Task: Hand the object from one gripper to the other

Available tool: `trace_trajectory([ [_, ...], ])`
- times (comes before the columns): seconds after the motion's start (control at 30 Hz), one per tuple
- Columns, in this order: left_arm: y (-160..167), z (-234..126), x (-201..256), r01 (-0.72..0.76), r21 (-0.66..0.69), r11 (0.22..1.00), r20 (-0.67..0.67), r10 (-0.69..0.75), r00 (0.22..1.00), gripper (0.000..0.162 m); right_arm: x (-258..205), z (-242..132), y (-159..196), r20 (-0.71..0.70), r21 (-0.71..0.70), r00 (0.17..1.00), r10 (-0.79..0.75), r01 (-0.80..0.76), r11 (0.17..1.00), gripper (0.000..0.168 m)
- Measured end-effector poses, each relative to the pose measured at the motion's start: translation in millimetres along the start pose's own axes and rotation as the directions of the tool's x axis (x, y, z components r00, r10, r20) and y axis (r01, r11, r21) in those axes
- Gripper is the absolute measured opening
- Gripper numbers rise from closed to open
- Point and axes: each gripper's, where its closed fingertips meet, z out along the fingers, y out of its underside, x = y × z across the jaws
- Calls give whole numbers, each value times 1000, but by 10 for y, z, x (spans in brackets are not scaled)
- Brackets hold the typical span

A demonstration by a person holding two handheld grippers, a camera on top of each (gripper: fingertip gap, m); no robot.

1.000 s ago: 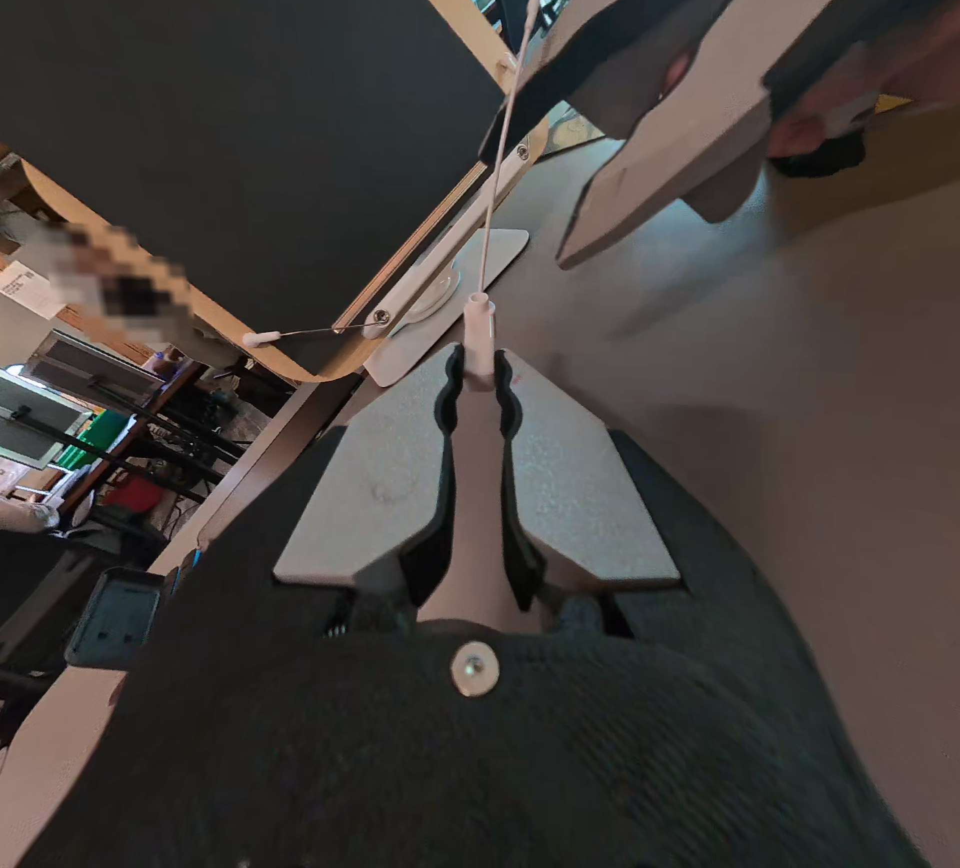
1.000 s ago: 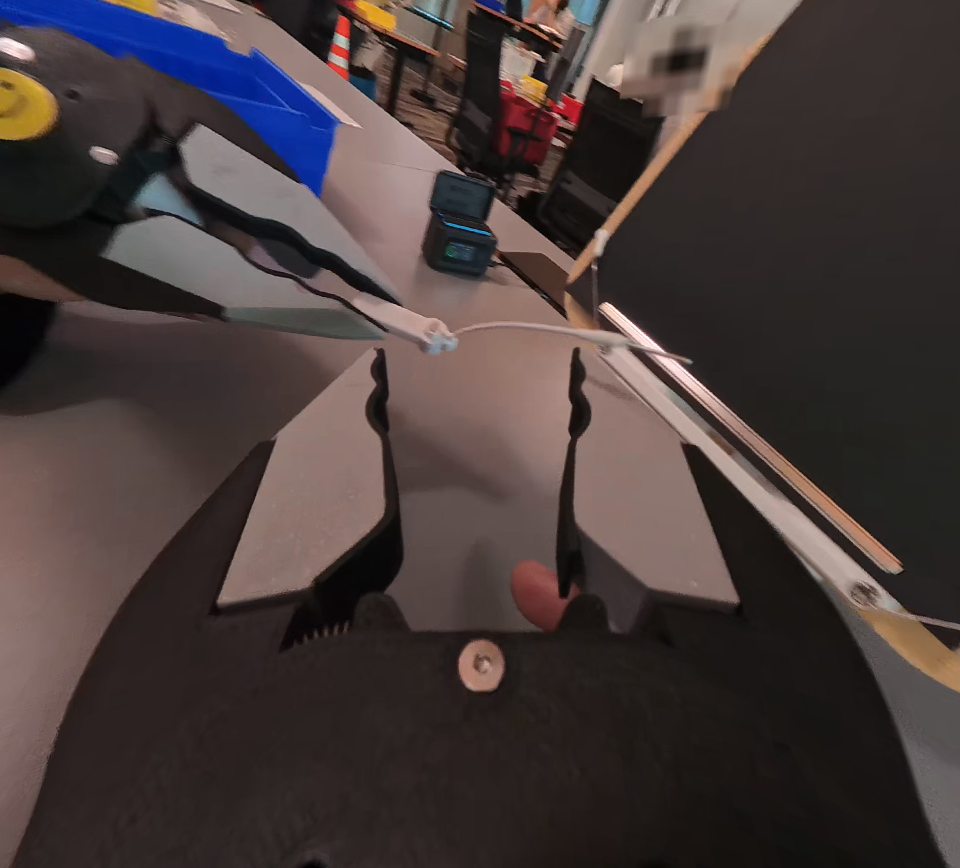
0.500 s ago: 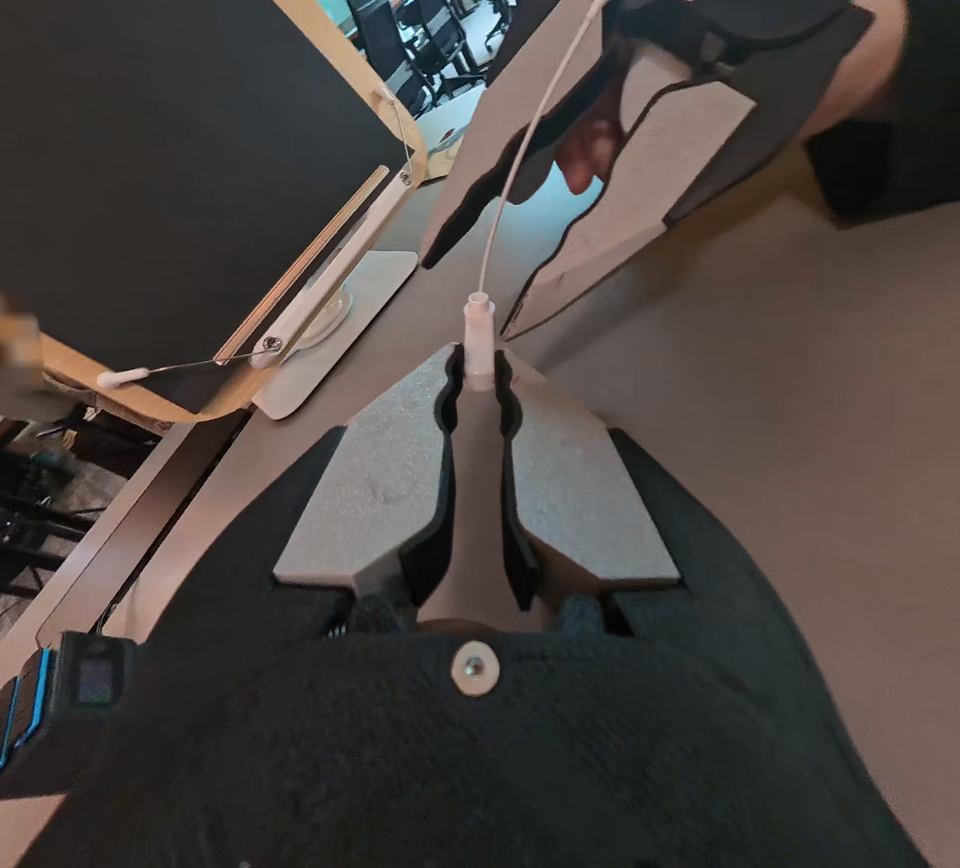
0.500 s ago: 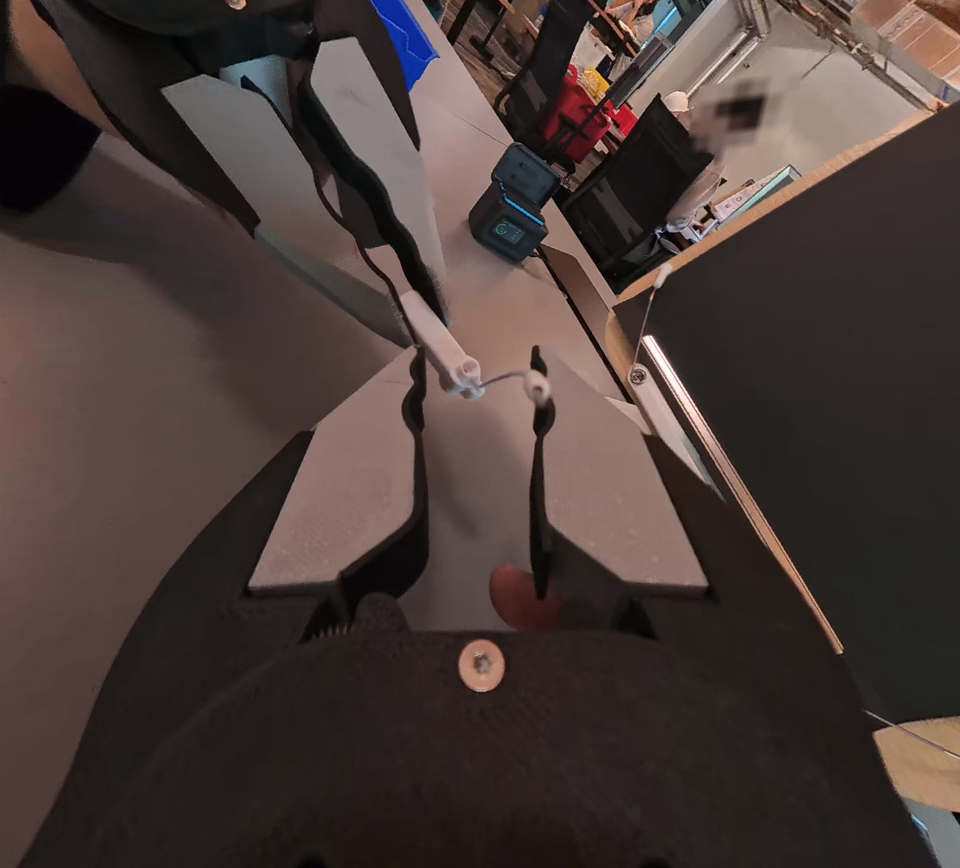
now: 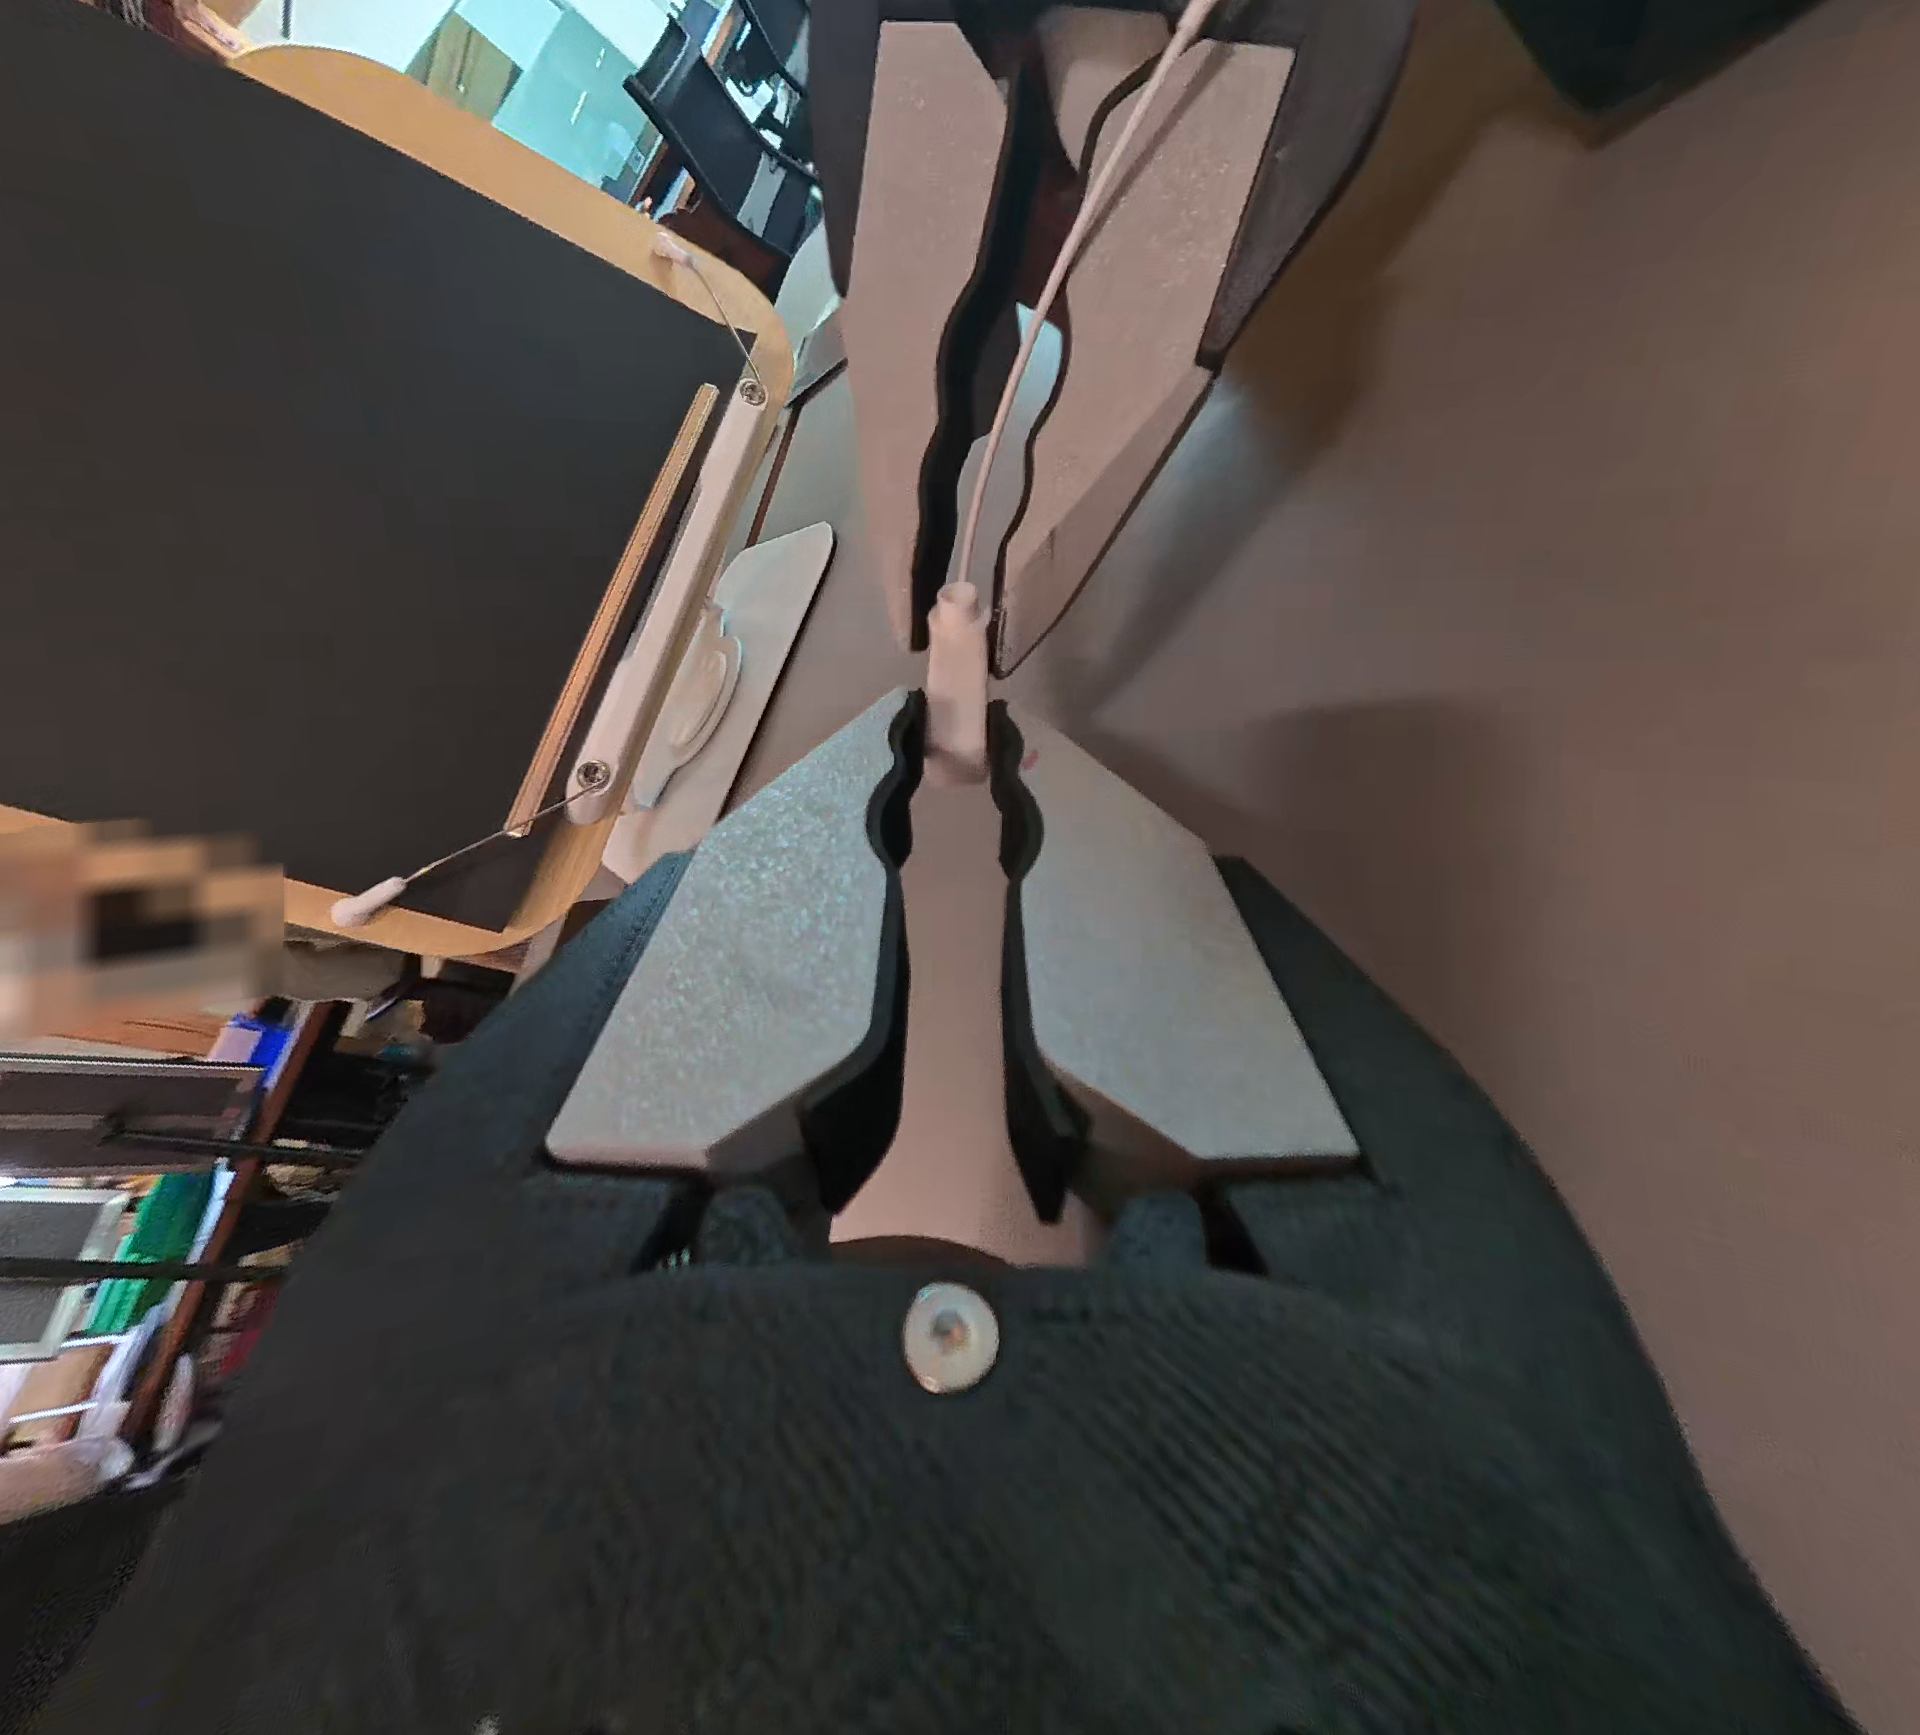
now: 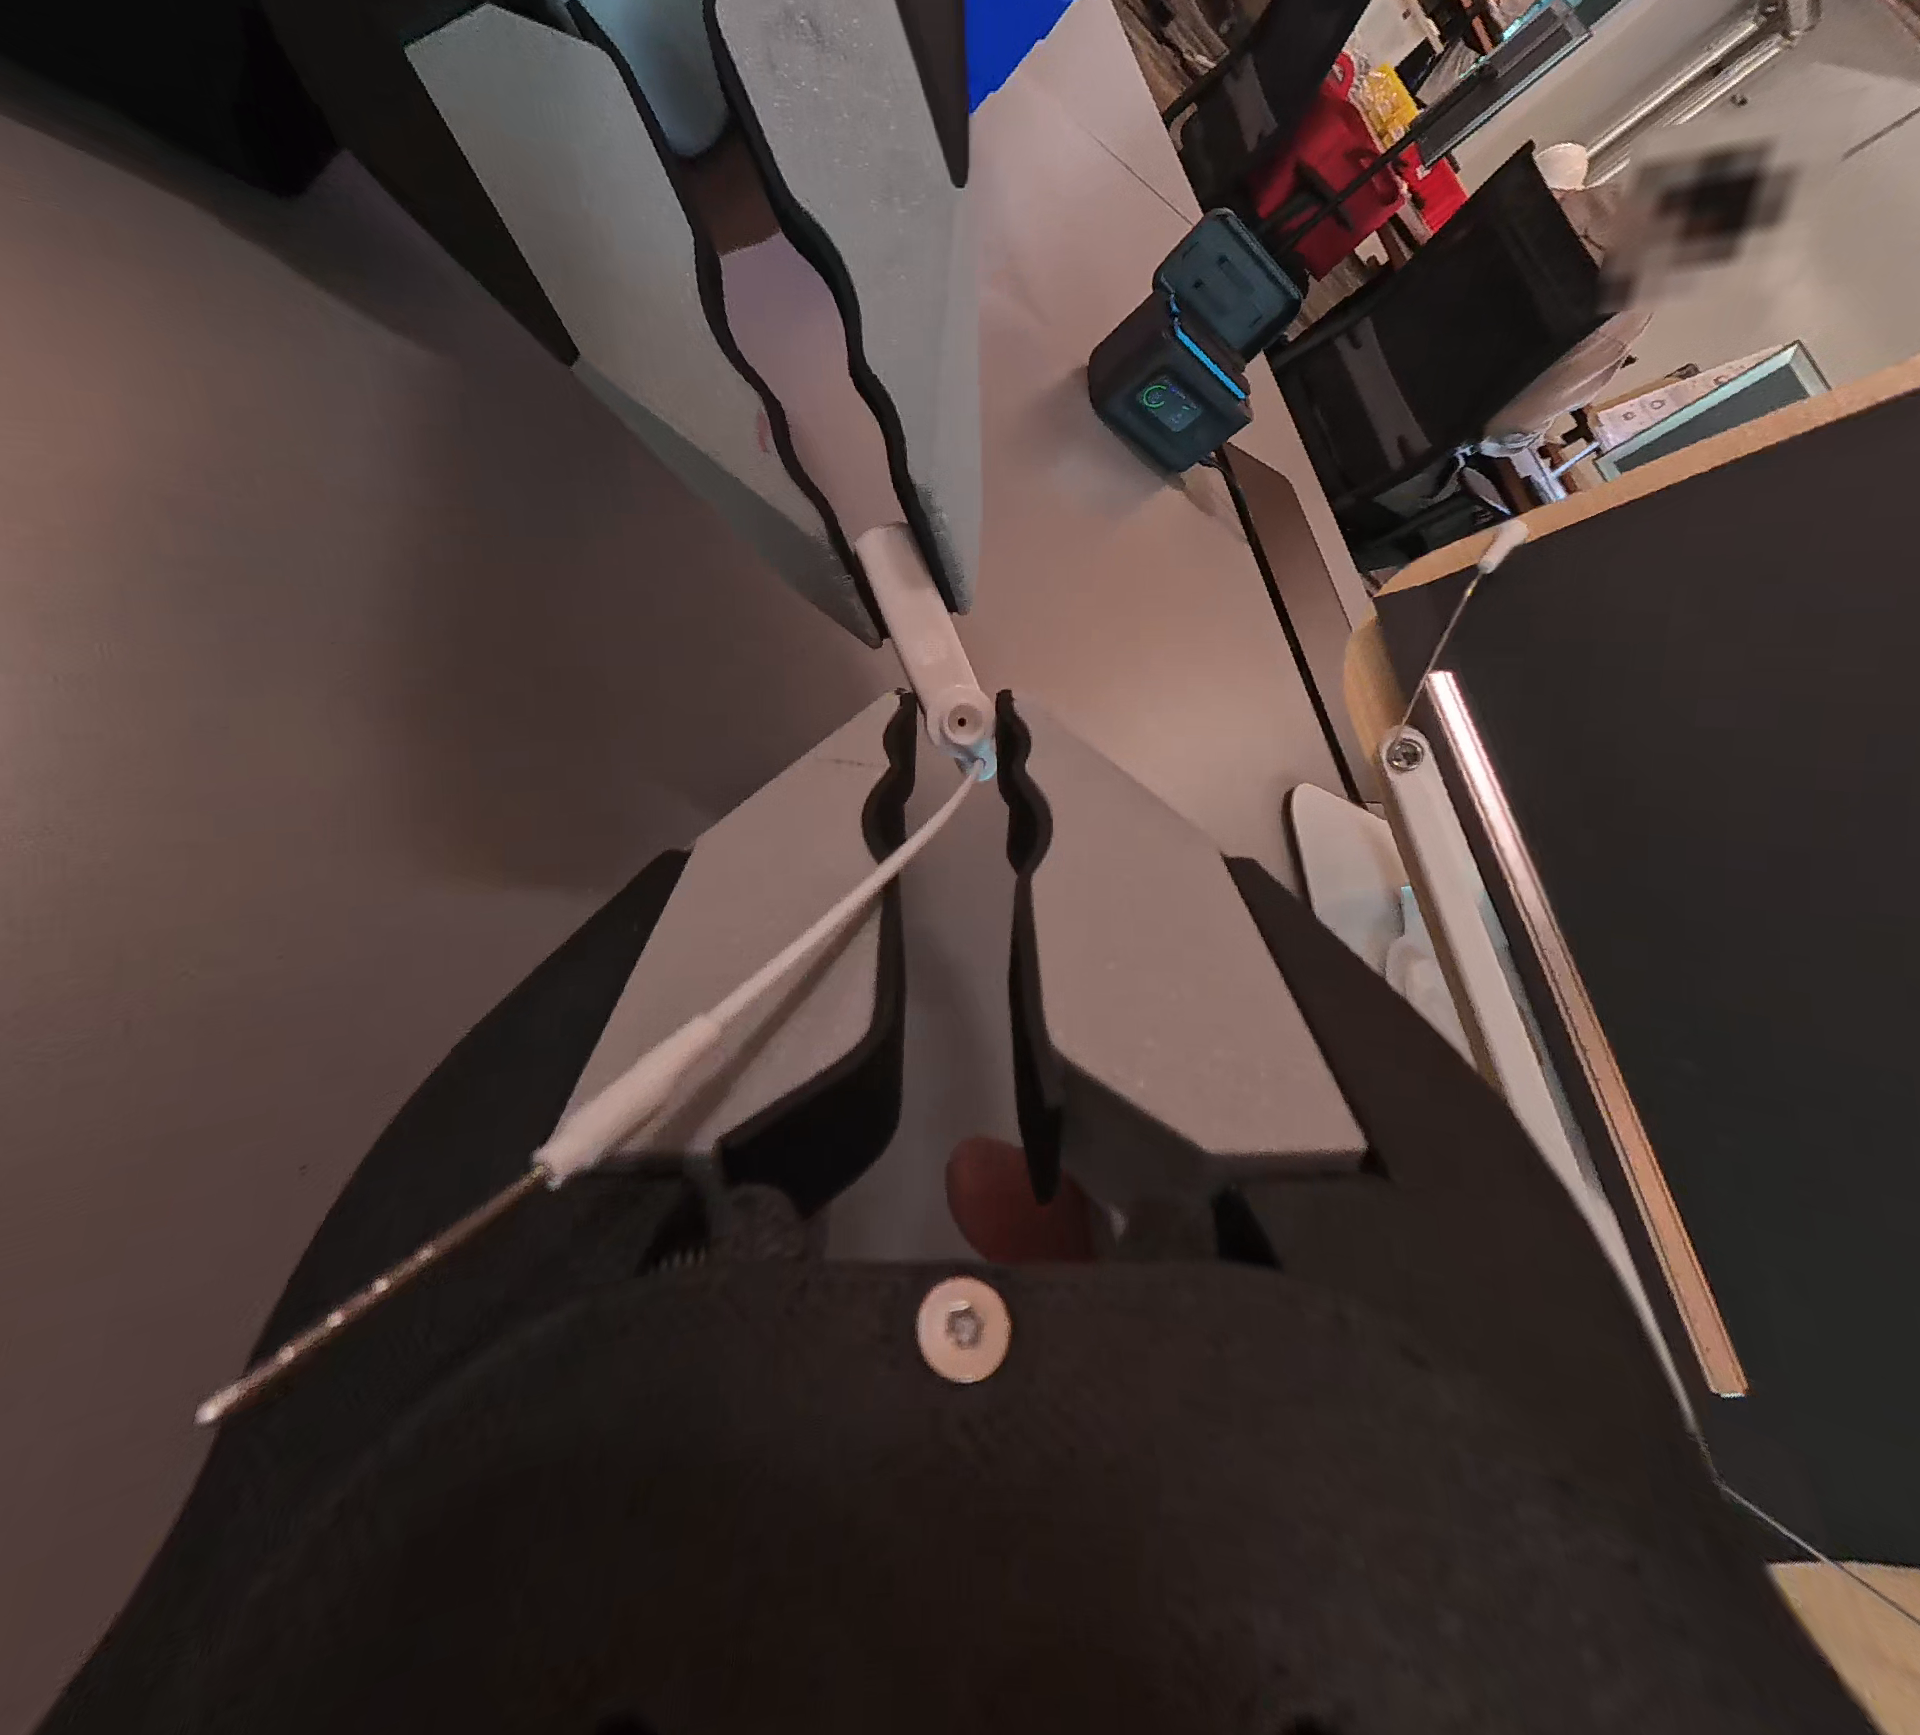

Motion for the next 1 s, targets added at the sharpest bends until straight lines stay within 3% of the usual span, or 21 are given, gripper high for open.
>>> trace_trajectory([
  [0.2,-68,-34,-69,123,69,990,-9,-123,992,11,37,-58,-73,25,52,996,80,-82,995,11],
  [0.4,-333,-216,-132,287,241,927,-114,-266,957,12,50,-270,-370,137,232,972,189,-217,948,10],
  [0.6,-253,-250,-361,334,258,906,5,-347,938,18,311,-353,-368,132,278,921,368,-390,878,10],
  [0.73,-206,-266,-483,303,249,920,100,-335,937,18,377,-387,-374,280,289,795,538,-604,742,10],
  [0.87,-196,-248,-469,75,164,983,244,-115,963,14,356,-331,-267,405,187,619,673,-777,602,10],
  [1.0,-221,-145,-299,-31,99,995,222,8,975,19,390,-346,-212,494,122,445,747,-886,447,10],
])
